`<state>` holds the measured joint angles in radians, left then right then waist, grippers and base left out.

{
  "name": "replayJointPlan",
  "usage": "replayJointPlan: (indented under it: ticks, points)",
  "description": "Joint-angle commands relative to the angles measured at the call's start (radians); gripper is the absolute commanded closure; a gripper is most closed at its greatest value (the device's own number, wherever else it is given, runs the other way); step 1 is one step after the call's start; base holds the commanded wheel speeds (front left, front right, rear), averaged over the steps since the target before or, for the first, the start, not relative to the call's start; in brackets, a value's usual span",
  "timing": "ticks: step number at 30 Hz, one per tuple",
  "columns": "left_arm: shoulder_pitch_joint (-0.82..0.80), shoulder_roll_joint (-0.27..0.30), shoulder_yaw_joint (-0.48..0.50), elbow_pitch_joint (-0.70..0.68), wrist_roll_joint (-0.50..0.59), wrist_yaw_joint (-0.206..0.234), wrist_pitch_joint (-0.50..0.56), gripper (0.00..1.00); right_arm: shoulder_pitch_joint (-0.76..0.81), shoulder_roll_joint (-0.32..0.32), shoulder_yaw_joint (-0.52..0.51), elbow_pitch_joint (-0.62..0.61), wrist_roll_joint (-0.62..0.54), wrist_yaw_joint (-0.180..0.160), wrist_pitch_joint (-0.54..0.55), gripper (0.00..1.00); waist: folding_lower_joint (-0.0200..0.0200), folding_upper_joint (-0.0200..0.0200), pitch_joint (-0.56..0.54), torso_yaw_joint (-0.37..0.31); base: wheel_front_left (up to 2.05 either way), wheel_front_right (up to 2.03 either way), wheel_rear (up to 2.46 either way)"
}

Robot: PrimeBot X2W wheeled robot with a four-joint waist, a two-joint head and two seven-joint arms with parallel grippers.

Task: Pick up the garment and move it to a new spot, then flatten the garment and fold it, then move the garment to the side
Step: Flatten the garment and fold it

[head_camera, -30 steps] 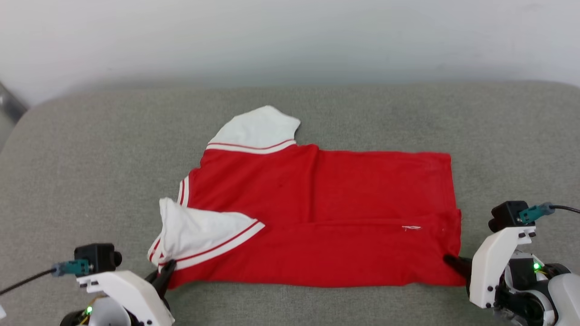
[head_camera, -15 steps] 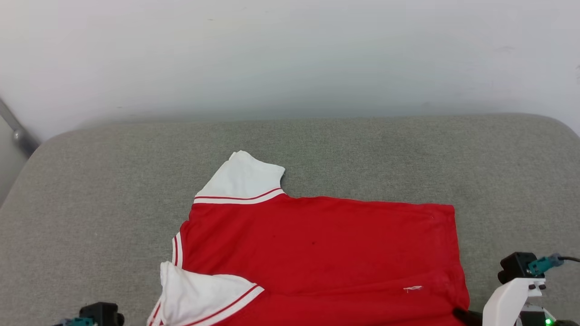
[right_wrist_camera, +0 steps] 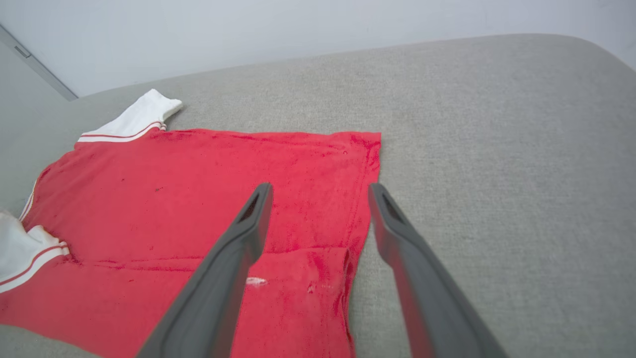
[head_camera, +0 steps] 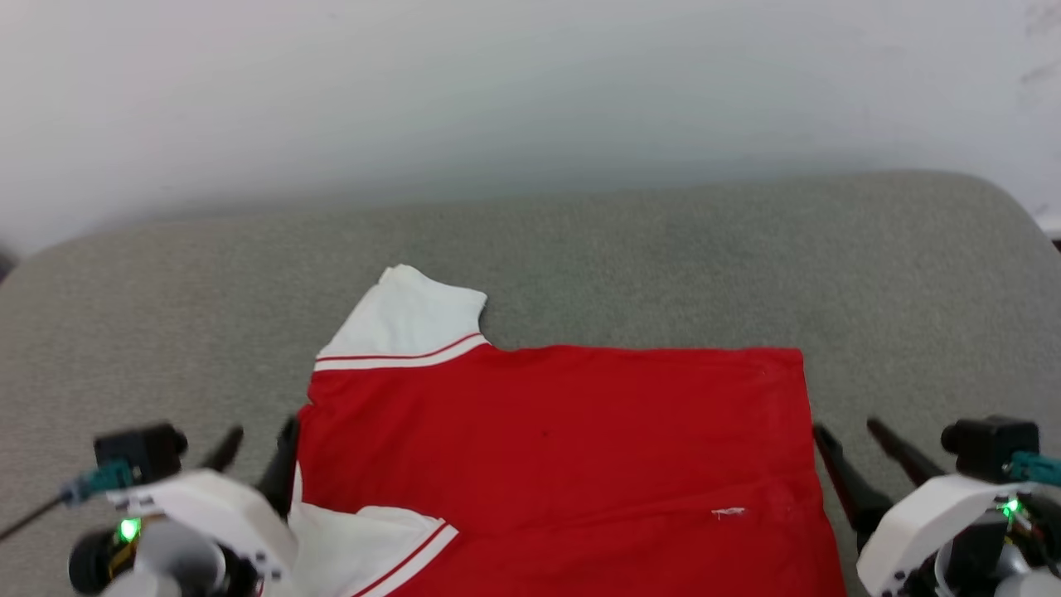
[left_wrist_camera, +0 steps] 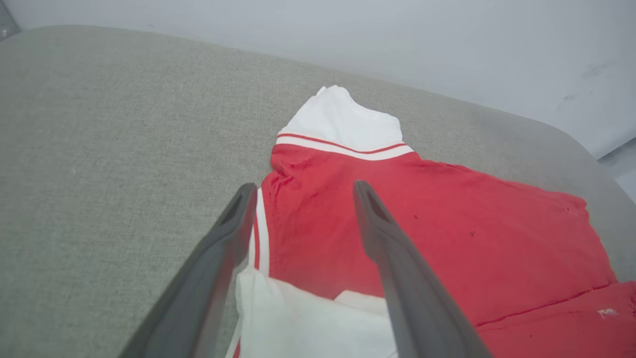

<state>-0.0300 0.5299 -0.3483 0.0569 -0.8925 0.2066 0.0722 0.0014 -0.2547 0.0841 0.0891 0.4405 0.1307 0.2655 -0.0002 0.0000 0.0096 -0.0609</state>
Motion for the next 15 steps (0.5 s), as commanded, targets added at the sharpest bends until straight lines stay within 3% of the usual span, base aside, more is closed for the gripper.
replayJointPlan:
  ticks: [1, 8, 15]
  points:
    - [-0.079, 0.006, 0.011, -0.005, 0.028, -0.004, -0.028, 0.0, -0.039, 0.024, -0.016, -0.017, -0.029, 0.0, -0.061, 0.0, 0.0002, 0.0, 0.063, -0.036, 0.0, 0.0, 0.0]
    - [-0.343, 0.03, 0.034, 0.04, 0.081, -0.052, -0.05, 0.0, -0.137, 0.086, -0.047, -0.095, -0.116, 0.0, -0.207, 0.0, 0.0002, 0.0, 0.251, -0.097, 0.0, 0.0, 0.0]
    - [-0.579, 0.071, 0.042, 0.151, 0.034, -0.145, 0.066, 0.0, -0.199, 0.139, -0.052, -0.147, -0.162, 0.0, -0.251, 0.0, 0.0002, 0.0, 0.393, -0.153, 0.0, 0.0, 0.0]
